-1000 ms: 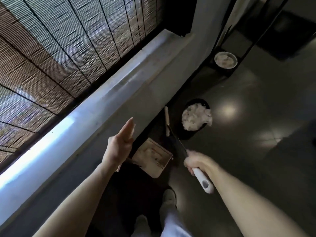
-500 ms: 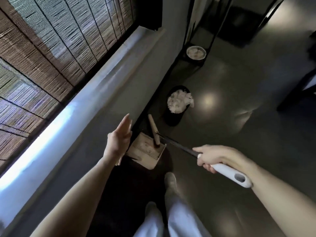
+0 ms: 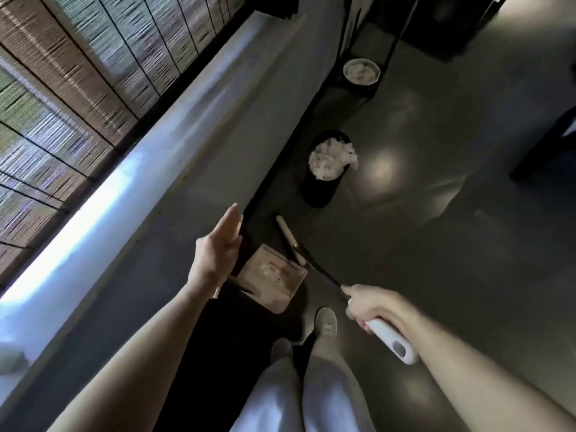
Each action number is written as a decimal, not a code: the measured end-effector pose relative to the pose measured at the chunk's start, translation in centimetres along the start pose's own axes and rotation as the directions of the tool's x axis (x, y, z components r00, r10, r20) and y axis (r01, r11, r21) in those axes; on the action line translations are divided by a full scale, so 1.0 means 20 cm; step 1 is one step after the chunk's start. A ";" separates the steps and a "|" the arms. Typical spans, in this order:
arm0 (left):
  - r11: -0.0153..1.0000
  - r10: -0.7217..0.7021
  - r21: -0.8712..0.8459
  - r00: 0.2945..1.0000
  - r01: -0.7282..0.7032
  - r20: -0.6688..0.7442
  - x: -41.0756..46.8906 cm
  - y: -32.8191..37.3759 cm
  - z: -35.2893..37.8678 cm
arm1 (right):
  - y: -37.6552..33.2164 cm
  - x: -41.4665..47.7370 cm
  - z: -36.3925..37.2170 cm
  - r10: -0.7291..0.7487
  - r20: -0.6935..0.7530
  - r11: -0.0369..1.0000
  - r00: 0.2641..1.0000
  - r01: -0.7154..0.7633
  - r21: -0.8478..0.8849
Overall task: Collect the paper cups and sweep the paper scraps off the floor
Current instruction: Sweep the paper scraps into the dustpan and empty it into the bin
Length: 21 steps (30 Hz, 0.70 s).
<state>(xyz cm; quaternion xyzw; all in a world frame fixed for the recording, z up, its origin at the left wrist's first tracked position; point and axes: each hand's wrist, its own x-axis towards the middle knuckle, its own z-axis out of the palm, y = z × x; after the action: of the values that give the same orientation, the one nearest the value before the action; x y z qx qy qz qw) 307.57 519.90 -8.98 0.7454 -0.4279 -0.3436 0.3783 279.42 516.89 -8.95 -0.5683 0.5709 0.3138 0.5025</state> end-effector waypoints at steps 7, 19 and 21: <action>1.000 -0.012 0.018 1.000 0.012 0.002 -0.06 -0.04 -0.02 | 0.03 -0.11 -0.14 0.022 0.140 0.917 0.990 -0.075 0.391; 0.989 -0.100 -0.123 0.981 0.081 -0.164 0.00 -0.09 -0.17 | -0.41 0.20 -0.48 -0.030 -0.098 0.869 0.995 0.074 0.489; 0.987 -0.091 -0.142 0.985 0.070 -0.145 0.05 -0.10 -0.17 | -0.47 0.31 -0.43 -0.040 -0.092 0.879 0.995 0.079 0.471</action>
<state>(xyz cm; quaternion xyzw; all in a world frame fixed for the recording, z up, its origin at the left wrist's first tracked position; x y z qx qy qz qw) 311.54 520.57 -9.21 0.7582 -0.3430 -0.3299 0.4456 287.63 505.28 -10.19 -0.4576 0.6321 0.1265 0.6124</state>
